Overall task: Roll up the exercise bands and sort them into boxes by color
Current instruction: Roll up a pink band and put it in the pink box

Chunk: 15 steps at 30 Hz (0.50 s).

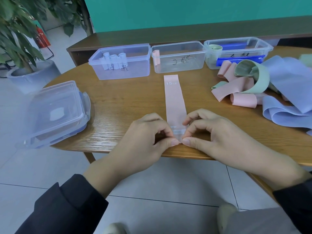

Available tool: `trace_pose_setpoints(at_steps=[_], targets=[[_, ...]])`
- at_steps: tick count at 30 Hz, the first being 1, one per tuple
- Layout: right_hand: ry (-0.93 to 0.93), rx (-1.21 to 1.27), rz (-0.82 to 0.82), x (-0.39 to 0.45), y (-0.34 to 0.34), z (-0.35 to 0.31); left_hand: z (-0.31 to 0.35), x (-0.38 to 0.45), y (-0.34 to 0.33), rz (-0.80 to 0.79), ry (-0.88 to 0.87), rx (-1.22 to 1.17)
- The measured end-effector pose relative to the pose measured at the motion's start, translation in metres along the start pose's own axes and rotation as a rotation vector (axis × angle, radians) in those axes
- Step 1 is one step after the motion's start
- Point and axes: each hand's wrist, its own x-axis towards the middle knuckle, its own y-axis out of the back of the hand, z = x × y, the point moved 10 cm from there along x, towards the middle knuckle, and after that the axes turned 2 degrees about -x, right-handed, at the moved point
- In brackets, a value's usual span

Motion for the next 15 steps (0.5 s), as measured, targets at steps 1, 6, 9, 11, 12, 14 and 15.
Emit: trace_pose_setpoints(at_steps=[1, 6, 9, 11, 12, 14, 15], targets=[[-0.011, -0.016, -0.006, 0.001, -0.001, 0.001, -0.002, 0.001, 0.000, 0.001, 0.031, -0.009], [-0.071, -0.048, 0.019, 0.005, 0.002, 0.006, -0.006, 0.002, -0.003, 0.017, 0.106, -0.088], [-0.078, -0.047, 0.051, 0.007, 0.005, 0.009, -0.003, 0.002, -0.003, 0.058, 0.059, -0.103], [-0.079, -0.064, 0.053, 0.009, 0.004, 0.011, 0.001, 0.000, -0.001, 0.111, -0.008, -0.063], [-0.082, -0.068, 0.051, 0.009, 0.003, 0.011, 0.004, -0.002, 0.000, 0.135, -0.056, -0.026], [-0.087, -0.071, 0.045, 0.009, 0.002, 0.012, 0.014, -0.008, -0.002, 0.180, -0.165, 0.063], [-0.089, -0.075, 0.044, 0.009, 0.002, 0.013, 0.018, -0.011, -0.003, 0.201, -0.218, 0.101]])
